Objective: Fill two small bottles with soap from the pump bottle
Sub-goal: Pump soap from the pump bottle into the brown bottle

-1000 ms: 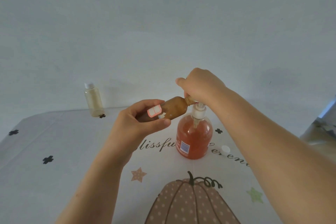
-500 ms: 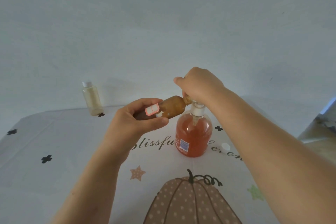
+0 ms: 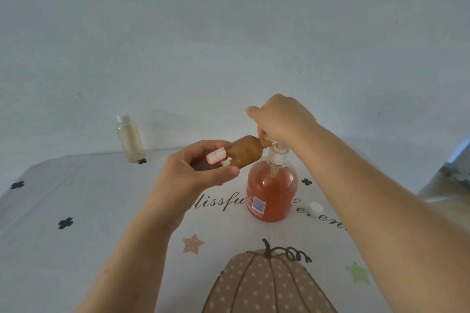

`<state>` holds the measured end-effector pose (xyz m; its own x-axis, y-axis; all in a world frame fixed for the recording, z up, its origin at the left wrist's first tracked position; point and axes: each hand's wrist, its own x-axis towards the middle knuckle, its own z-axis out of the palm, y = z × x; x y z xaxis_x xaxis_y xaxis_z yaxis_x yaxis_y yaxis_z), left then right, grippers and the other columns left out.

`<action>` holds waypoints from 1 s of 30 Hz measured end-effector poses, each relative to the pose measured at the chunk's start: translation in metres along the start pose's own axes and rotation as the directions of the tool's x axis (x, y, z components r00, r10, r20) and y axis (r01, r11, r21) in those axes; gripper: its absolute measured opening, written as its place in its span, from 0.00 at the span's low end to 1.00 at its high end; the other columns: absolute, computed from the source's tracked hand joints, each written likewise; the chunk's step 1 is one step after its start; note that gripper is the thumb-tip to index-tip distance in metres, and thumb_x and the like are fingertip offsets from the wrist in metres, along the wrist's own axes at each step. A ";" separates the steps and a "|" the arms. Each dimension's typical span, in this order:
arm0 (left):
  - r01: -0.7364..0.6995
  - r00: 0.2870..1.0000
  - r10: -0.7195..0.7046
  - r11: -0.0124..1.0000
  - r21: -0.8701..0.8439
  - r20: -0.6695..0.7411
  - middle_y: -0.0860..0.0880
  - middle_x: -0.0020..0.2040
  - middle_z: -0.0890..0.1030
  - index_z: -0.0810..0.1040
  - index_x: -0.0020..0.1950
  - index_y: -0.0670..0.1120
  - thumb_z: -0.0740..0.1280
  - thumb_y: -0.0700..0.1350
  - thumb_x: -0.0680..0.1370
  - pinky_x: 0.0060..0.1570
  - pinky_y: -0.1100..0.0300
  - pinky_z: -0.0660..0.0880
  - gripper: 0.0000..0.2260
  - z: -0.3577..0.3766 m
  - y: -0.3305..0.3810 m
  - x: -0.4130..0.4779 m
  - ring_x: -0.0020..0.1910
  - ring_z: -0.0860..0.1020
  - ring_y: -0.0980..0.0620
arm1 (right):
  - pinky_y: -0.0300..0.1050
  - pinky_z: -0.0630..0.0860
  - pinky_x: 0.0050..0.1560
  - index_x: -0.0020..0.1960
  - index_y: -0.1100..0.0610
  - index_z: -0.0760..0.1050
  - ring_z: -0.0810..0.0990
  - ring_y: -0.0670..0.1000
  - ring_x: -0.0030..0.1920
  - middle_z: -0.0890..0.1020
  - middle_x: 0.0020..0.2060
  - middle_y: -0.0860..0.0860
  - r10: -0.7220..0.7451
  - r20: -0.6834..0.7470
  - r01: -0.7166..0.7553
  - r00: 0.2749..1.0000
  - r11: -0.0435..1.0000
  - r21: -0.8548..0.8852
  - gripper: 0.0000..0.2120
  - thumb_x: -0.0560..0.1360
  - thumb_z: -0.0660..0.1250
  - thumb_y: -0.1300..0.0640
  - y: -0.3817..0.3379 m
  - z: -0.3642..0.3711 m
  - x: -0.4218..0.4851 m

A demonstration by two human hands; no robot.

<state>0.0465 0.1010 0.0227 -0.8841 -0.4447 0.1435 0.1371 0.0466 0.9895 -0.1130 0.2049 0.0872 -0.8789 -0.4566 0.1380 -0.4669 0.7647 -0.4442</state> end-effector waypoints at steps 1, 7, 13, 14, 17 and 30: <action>0.002 1.000 -0.002 1.000 0.011 0.001 0.49 0.39 0.83 0.84 0.52 0.47 0.80 0.42 0.59 0.40 0.64 0.77 0.22 -0.001 -0.001 0.001 0.35 0.78 0.53 | 0.44 0.72 0.38 0.47 0.61 0.83 0.76 0.53 0.31 0.81 0.32 0.52 0.006 0.005 -0.006 1.000 1.000 0.004 0.21 0.80 0.58 0.47 0.001 0.002 0.000; 0.002 1.000 -0.001 0.999 0.037 -0.005 0.49 0.40 0.83 0.85 0.52 0.48 0.82 0.39 0.62 0.41 0.62 0.77 0.20 -0.003 -0.002 0.002 0.35 0.79 0.53 | 0.44 0.72 0.37 0.46 0.61 0.82 0.76 0.53 0.32 0.79 0.32 0.52 0.012 0.020 -0.012 1.000 1.000 -0.005 0.21 0.81 0.58 0.46 0.002 0.005 0.000; -0.019 0.999 0.019 1.000 0.004 -0.027 0.51 0.38 0.83 0.84 0.51 0.46 0.77 0.32 0.67 0.38 0.65 0.77 0.16 0.001 0.000 0.000 0.33 0.78 0.54 | 0.42 0.70 0.35 0.46 0.60 0.82 0.76 0.52 0.31 0.79 0.31 0.52 -0.012 0.047 0.014 0.999 0.998 -0.054 0.20 0.82 0.58 0.47 -0.003 -0.003 -0.001; -0.023 0.999 0.023 1.000 -0.002 -0.028 0.51 0.38 0.83 0.84 0.51 0.47 0.77 0.32 0.67 0.38 0.65 0.78 0.16 0.001 0.001 0.000 0.33 0.78 0.54 | 0.42 0.70 0.35 0.46 0.59 0.81 0.77 0.52 0.31 0.79 0.31 0.51 -0.016 0.051 0.020 0.999 0.997 -0.071 0.20 0.82 0.58 0.47 -0.005 -0.006 -0.001; -0.037 0.999 0.037 0.999 -0.012 -0.032 0.49 0.39 0.83 0.84 0.51 0.47 0.77 0.33 0.67 0.38 0.65 0.78 0.16 0.001 0.002 -0.002 0.33 0.78 0.53 | 0.42 0.70 0.36 0.43 0.58 0.79 0.75 0.52 0.30 0.78 0.31 0.51 -0.012 0.080 0.022 0.997 0.993 -0.120 0.19 0.82 0.58 0.48 -0.008 -0.009 -0.001; 0.009 1.000 -0.006 0.997 0.080 -0.030 0.48 0.41 0.83 0.85 0.52 0.53 0.79 0.45 0.60 0.44 0.50 0.76 0.20 -0.004 -0.002 0.001 0.36 0.79 0.52 | 0.44 0.69 0.36 0.42 0.58 0.79 0.76 0.53 0.34 0.79 0.33 0.52 0.067 0.089 -0.063 0.994 0.997 -0.046 0.19 0.81 0.58 0.47 0.000 0.007 0.002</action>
<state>0.0466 0.0972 0.0211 -0.8712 -0.4716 0.1364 0.0932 0.1140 0.9891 -0.1142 0.2005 0.0812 -0.8960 -0.4432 0.0290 -0.4149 0.8118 -0.4110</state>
